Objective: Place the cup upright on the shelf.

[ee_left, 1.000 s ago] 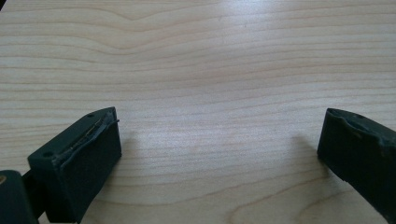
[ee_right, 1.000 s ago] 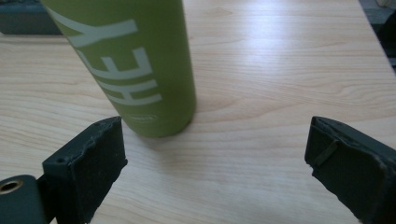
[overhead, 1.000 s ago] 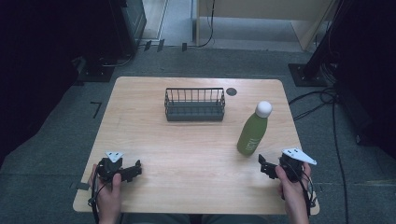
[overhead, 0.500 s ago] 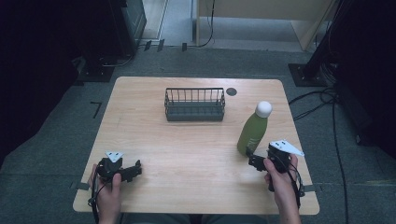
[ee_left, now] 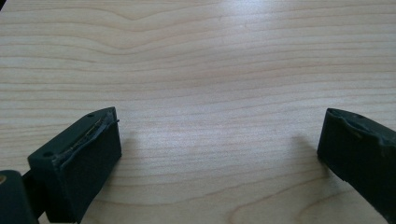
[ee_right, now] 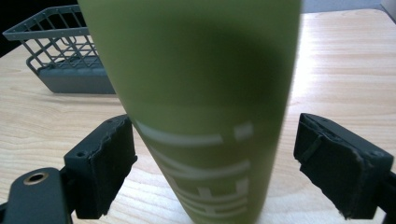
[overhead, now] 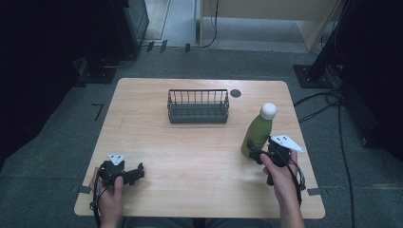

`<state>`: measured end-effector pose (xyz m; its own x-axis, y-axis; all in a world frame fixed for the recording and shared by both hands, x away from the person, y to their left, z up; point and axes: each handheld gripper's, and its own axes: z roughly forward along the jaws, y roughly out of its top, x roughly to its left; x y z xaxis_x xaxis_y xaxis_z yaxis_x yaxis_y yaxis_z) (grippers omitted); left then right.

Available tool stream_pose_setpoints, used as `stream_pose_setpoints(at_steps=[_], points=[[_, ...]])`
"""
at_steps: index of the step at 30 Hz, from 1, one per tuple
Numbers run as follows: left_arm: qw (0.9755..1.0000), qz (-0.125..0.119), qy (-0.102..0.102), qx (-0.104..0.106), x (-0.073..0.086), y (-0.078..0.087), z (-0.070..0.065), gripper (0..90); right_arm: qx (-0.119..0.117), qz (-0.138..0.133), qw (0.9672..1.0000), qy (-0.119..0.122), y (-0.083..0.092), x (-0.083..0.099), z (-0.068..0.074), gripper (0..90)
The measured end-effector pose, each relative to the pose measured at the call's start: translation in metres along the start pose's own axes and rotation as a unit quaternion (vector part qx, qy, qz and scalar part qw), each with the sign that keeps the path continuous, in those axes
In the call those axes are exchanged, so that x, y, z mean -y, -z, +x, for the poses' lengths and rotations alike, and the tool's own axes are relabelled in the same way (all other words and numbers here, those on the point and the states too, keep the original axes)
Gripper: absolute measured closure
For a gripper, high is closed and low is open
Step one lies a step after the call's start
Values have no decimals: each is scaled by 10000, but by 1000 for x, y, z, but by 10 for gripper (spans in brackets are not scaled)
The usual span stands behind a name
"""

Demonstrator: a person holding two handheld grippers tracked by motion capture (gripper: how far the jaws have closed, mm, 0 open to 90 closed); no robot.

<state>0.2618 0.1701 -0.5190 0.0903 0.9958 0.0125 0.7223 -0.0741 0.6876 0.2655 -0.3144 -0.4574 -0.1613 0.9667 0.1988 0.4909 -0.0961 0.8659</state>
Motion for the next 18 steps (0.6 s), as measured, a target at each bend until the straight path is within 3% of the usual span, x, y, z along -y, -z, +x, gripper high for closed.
stream_pose_setpoints(at_steps=[18], points=[[10000,-1,1,0,0,0,0,0,232,-36,9996,177,-15,-24,10,170]])
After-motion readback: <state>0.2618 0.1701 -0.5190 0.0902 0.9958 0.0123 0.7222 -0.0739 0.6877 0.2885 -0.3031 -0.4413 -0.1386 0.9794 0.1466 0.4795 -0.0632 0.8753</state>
